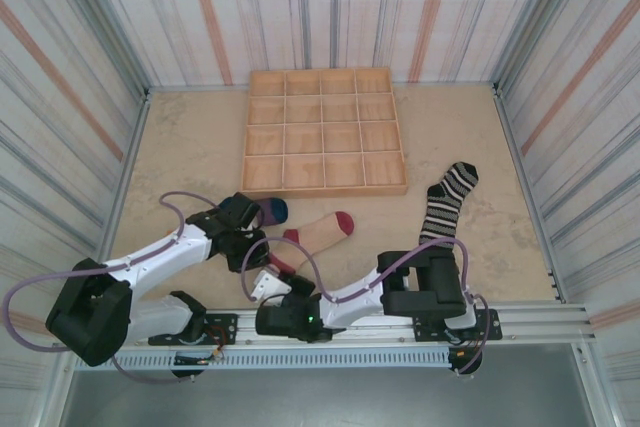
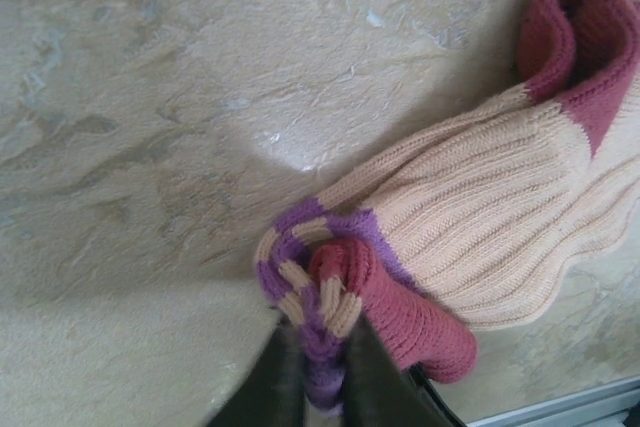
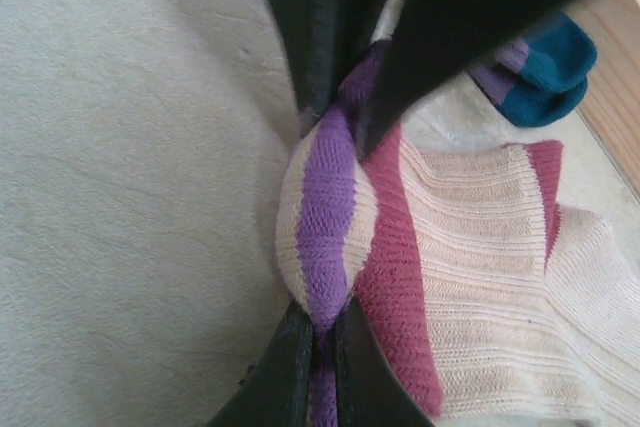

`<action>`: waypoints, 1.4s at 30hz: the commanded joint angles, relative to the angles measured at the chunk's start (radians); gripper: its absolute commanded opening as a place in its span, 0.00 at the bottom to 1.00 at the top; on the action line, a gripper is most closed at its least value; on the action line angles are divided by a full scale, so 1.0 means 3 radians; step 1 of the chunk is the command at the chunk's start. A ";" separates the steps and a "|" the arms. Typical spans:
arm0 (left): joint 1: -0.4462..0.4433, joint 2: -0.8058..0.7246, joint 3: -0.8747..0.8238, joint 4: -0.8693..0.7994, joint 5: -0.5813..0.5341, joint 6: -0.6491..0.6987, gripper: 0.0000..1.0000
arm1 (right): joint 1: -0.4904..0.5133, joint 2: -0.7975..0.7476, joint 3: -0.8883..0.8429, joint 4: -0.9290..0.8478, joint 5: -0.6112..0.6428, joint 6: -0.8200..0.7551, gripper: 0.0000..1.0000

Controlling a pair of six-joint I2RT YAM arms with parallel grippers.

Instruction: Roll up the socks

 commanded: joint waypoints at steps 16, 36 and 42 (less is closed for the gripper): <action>0.0319 -0.0986 -0.0394 0.0272 0.0172 -0.0393 0.76 | -0.0866 -0.0642 -0.1097 0.1047 -0.2223 0.0761 0.00; -0.0082 -0.0696 -0.0417 0.0768 -0.0123 -0.0546 0.66 | -0.1867 -0.0296 -0.2058 0.3158 -0.3749 0.2963 0.00; -0.0226 -0.0373 -0.0312 0.0970 -0.0242 -0.0467 0.63 | -0.2067 -0.0444 -0.2028 0.2723 -0.3881 0.3377 0.00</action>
